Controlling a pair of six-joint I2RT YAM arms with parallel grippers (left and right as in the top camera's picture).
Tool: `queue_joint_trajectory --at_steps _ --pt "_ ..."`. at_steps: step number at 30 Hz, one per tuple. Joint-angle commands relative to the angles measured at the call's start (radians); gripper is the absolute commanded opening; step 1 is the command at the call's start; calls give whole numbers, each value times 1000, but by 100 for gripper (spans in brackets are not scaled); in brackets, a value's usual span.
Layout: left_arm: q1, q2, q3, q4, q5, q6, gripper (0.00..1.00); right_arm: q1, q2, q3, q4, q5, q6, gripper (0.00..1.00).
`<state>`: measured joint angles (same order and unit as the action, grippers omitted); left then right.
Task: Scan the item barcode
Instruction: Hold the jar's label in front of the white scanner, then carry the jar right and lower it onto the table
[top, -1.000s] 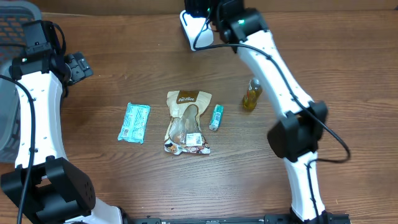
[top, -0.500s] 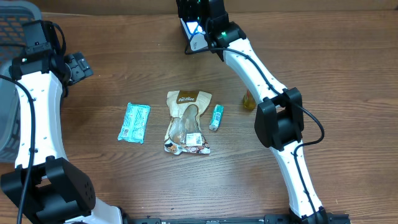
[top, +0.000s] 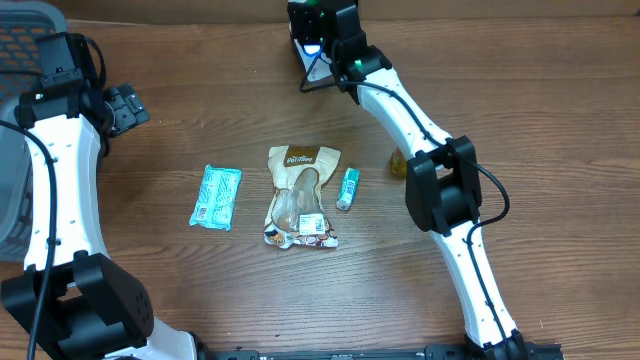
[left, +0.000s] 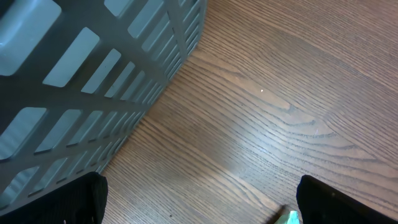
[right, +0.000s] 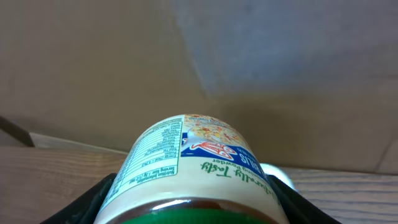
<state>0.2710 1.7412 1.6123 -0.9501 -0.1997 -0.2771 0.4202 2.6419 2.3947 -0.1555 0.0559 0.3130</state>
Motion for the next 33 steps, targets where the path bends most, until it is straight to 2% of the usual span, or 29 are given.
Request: queue_joint_trajectory --at_steps 1,19,25,29,33 --pt "10 -9 18 5 -13 11 100 -13 -2 13 24 -21 -7 4" --pt "10 -9 18 5 -13 11 99 -17 44 13 78 -58 -4 4" --pt "10 -9 18 5 -13 11 100 -39 -56 22 56 -95 -8 4" --pt "10 -9 18 5 -13 12 99 -61 -197 22 -44 -154 -7 4" --pt "10 -9 18 5 -13 12 99 -105 -369 22 -322 -155 -7 4"
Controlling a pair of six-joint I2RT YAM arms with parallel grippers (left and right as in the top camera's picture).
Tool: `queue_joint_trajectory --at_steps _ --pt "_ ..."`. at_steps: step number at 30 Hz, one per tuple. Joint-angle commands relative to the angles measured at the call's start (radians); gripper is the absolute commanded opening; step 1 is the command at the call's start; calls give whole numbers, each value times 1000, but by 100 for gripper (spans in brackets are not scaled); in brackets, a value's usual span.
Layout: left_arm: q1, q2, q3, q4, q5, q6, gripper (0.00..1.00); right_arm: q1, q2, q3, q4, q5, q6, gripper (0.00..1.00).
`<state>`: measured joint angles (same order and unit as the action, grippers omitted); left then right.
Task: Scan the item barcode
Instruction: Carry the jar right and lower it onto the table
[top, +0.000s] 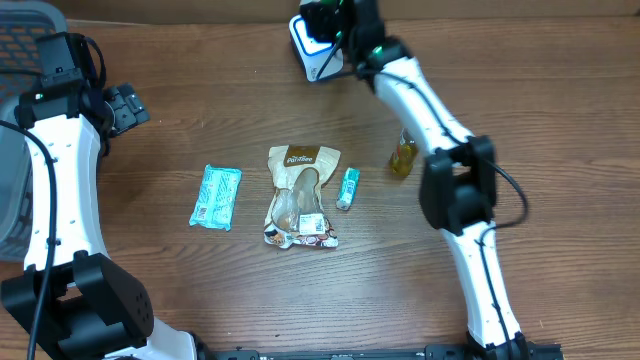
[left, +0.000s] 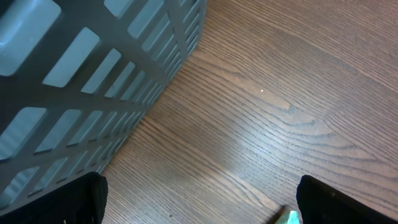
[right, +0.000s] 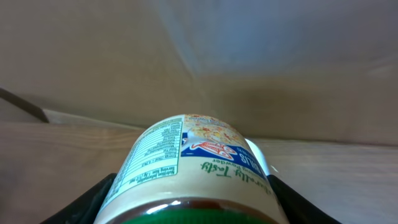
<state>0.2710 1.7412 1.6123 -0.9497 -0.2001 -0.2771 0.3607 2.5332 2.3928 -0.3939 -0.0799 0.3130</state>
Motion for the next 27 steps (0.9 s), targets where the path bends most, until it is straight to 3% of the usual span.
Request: queue_joint_trajectory --at_steps 1,3,7,10,13,18,27 --pt "10 -9 18 4 -12 11 100 -59 -293 24 -153 -19 -7 4" --pt "10 -9 18 4 -13 12 100 -117 -384 24 -394 -19 -7 4" --pt "10 -9 18 4 -13 12 100 -216 -442 24 -708 -19 -7 5" --pt "10 -9 18 4 -13 11 99 -318 -440 10 -982 -18 -8 11" --pt "9 -9 18 4 -12 12 100 -402 -439 -52 -1133 -8 -8 11" --pt "10 -9 18 4 -13 12 99 -492 -439 -226 -1201 -8 -7 11" --pt "9 -9 18 4 -12 11 100 -528 -439 -610 -1062 34 13 12"
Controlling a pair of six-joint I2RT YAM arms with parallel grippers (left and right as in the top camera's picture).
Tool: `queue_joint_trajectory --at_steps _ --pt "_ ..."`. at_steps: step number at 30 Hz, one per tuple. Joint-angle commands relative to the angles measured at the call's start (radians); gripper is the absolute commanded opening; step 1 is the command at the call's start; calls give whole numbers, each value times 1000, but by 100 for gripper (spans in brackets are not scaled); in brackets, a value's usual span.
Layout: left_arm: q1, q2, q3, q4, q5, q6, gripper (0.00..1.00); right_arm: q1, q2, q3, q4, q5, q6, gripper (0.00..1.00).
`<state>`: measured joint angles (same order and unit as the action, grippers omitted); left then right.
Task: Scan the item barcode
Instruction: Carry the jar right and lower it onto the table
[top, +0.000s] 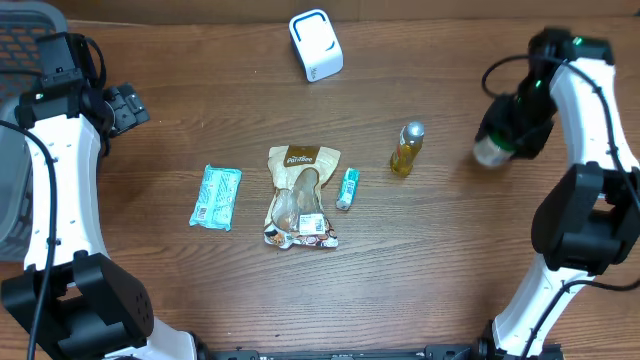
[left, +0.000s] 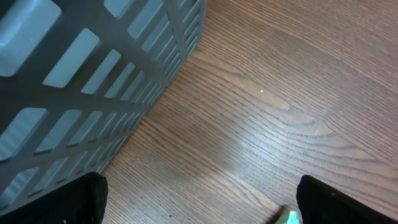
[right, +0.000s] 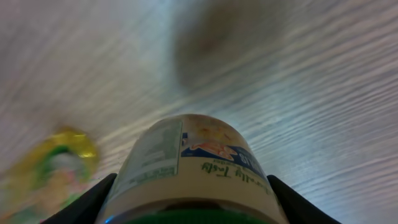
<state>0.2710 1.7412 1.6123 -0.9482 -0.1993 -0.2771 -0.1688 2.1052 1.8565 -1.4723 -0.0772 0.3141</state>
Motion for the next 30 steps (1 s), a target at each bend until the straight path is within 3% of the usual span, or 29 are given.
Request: queue_joint_trajectory --at_steps 1,8,30 --pt "9 -9 18 3 -13 11 100 2 -11 -108 36 46 26 12" --pt "10 -9 18 3 -13 11 100 2 -11 -224 119 61 33 17" --pt "10 -9 18 3 -13 12 99 2 -11 -227 146 88 34 28"
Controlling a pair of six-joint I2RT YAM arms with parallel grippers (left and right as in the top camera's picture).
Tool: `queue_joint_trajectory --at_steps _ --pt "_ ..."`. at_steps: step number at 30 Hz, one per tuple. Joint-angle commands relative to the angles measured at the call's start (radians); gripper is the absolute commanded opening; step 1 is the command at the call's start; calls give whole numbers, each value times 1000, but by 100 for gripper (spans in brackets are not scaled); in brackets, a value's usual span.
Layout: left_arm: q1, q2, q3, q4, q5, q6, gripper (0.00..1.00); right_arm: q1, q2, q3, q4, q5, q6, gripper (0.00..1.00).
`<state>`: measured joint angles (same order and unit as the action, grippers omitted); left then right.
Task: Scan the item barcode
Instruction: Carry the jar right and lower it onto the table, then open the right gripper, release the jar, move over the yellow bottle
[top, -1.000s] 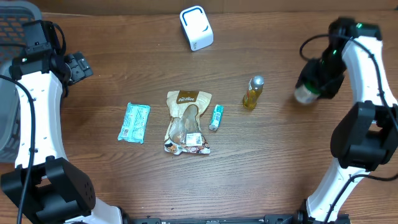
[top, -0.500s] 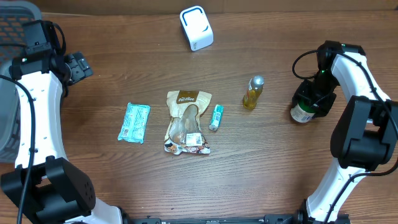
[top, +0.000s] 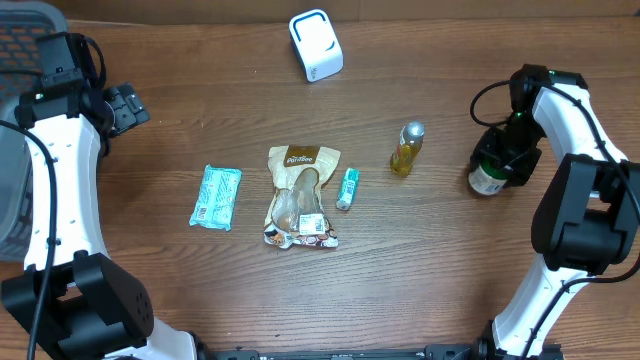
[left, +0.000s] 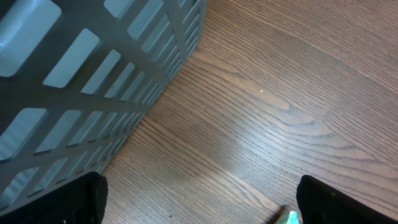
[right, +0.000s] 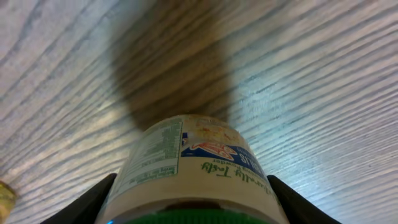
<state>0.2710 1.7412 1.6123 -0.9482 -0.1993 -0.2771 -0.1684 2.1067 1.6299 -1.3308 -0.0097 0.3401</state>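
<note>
A jar (right: 189, 165) with a cream label and a green lid sits between the fingers of my right gripper (right: 191, 208), which is shut on it. Its dark shadow lies on the wood just beyond it. From overhead the jar (top: 487, 180) is low at the table's right side, under the right gripper (top: 503, 158); whether it touches the wood I cannot tell. The white barcode scanner (top: 316, 45) stands at the back middle. My left gripper (top: 125, 105) hovers open at the far left, with nothing between its fingers (left: 59, 202).
A yellow bottle (top: 405, 150) stands left of the jar. A small teal tube (top: 347, 187), a brown pouch (top: 300, 195) and a teal packet (top: 216, 197) lie mid-table. A grey slatted basket (left: 93, 62) is at the left edge by the left gripper.
My right gripper with the jar has shifted slightly toward the front and lower over the right side of the table. The left arm has not moved.
My right gripper held the jar close to the white scanner at the back, and still did at the following moment. Then the jar was over the right side of the table, past the yellow bottle. Now it is low there, still gripped.
</note>
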Motion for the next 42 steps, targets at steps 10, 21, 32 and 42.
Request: queue_joint_trajectory --at_steps 10,21,32,42 --pt "10 -9 18 3 -13 12 100 2 -13 -1 16 21 7 56" --pt "10 -9 18 3 -13 12 99 2 -13 -1 2 20 7 99" --pt "10 -9 18 3 -13 12 99 2 -27 77 -87 19 7 97" --pt "10 -9 18 2 -13 11 100 50 -199 265 -148 16 3 96"
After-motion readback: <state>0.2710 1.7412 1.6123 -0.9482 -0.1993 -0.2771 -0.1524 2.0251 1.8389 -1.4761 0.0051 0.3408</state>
